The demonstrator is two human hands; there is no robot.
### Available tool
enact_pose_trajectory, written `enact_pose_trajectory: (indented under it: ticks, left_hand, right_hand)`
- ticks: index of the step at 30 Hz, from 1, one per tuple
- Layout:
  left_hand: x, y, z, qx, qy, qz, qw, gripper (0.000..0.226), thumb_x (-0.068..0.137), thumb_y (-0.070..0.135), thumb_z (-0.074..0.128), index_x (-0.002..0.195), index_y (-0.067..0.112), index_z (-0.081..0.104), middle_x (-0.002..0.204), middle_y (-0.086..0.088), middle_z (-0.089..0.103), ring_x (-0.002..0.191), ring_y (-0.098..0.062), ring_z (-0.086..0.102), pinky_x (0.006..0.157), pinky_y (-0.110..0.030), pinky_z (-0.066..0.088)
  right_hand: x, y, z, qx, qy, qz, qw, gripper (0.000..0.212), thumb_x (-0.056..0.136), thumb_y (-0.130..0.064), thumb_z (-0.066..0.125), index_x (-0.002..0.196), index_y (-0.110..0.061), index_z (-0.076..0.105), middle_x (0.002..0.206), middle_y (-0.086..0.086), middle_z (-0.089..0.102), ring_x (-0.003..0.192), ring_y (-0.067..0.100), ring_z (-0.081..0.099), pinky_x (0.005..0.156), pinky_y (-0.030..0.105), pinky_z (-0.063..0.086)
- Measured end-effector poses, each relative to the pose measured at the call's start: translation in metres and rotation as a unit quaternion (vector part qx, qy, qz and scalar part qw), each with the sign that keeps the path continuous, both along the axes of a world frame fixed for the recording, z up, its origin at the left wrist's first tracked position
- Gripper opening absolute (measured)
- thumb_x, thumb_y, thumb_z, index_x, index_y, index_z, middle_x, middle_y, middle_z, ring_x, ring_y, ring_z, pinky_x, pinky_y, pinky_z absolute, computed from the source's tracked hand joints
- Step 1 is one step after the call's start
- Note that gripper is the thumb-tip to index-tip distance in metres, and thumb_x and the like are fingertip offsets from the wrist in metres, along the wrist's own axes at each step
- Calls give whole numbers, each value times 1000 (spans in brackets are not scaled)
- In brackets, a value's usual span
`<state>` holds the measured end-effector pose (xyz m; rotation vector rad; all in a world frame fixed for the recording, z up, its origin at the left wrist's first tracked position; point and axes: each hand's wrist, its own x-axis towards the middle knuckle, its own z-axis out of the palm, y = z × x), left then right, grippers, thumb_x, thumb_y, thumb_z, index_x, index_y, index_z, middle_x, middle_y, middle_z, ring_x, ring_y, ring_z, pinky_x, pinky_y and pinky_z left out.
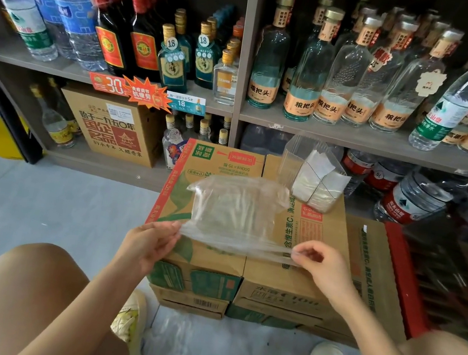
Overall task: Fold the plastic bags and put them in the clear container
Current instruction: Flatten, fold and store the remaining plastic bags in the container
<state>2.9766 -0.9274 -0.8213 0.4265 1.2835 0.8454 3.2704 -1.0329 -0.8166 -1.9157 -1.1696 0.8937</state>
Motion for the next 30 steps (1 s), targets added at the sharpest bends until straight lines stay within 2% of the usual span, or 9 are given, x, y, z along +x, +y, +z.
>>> enact_pose_trajectory:
  ticks: [4, 7, 12, 16, 18, 20, 22, 26, 30]
  left_hand:
    - [2, -4, -4, 56, 55, 0, 997, 9, 84, 0, 69, 91, -1, 64, 69, -7, 63, 51, -7, 61, 53, -18, 54]
    - [0, -7, -6, 134, 154, -40, 978, 11, 83, -2, 69, 92, 2, 63, 72, -7, 61, 55, -11, 59, 59, -22, 54]
    - [2, -8, -8, 218, 272, -106, 931, 13, 83, 0, 69, 88, 12, 65, 76, -2, 59, 71, -19, 59, 70, -37, 53]
    - [2, -8, -9, 269, 326, -141, 895, 17, 82, 4, 71, 85, 20, 66, 73, 5, 59, 69, -11, 56, 64, -23, 47]
    - [0, -7, -9, 278, 329, -144, 891, 22, 82, 5, 72, 82, 25, 64, 72, 8, 58, 69, -10, 56, 63, -20, 45]
    - [-4, -5, -9, 281, 328, -135, 892, 25, 81, 4, 71, 79, 27, 64, 72, 8, 58, 69, -9, 56, 64, -21, 44]
    - [-10, -3, -11, 271, 320, -116, 900, 24, 81, 4, 71, 78, 26, 64, 71, 6, 59, 68, -11, 56, 65, -27, 47]
    - [-22, 1, -13, 236, 264, -49, 934, 15, 82, 6, 74, 78, 19, 66, 67, 2, 60, 62, -14, 61, 63, -32, 50]
    - [-33, 4, -11, 220, 236, -47, 945, 5, 83, 10, 74, 85, 9, 70, 64, -1, 63, 51, -5, 58, 56, -25, 46]
  right_hand:
    - [2, -3, 12, -99, -32, 106, 989, 27, 79, -14, 75, 94, -33, 64, 99, -13, 65, 97, 8, 58, 77, 18, 43]
    - [-13, 17, 34, -16, -70, 109, 991, 29, 85, -24, 69, 112, -34, 61, 120, -20, 56, 115, 3, 49, 102, 29, 37]
    - [-89, 100, 42, 102, -238, 210, 943, 37, 98, -31, 48, 133, -20, 53, 138, -5, 52, 131, 12, 41, 113, 31, 27]
    - [-124, 172, 31, 5, -337, 264, 904, 56, 96, -48, 45, 144, -21, 38, 146, 0, 44, 138, 23, 33, 114, 44, 22]
    - [-129, 191, 27, -71, -350, 306, 882, 53, 92, -53, 49, 137, -25, 49, 138, -2, 53, 134, 25, 37, 114, 46, 19]
    - [-127, 198, 26, -101, -302, 316, 894, 22, 89, -44, 58, 100, -28, 70, 113, -12, 66, 122, 24, 49, 115, 50, 19]
    - [-122, 198, 29, -88, -186, 293, 934, 12, 85, -26, 66, 73, -25, 69, 97, -12, 70, 107, 20, 59, 110, 53, 31]
    - [-107, 187, 42, -36, 65, 154, 985, 16, 84, -11, 68, 72, -17, 59, 104, -1, 67, 100, 12, 59, 87, 29, 44]
    - [-84, 176, 44, -20, 186, 76, 979, 21, 83, -13, 70, 70, -20, 56, 73, -6, 58, 69, 10, 49, 63, 24, 35]
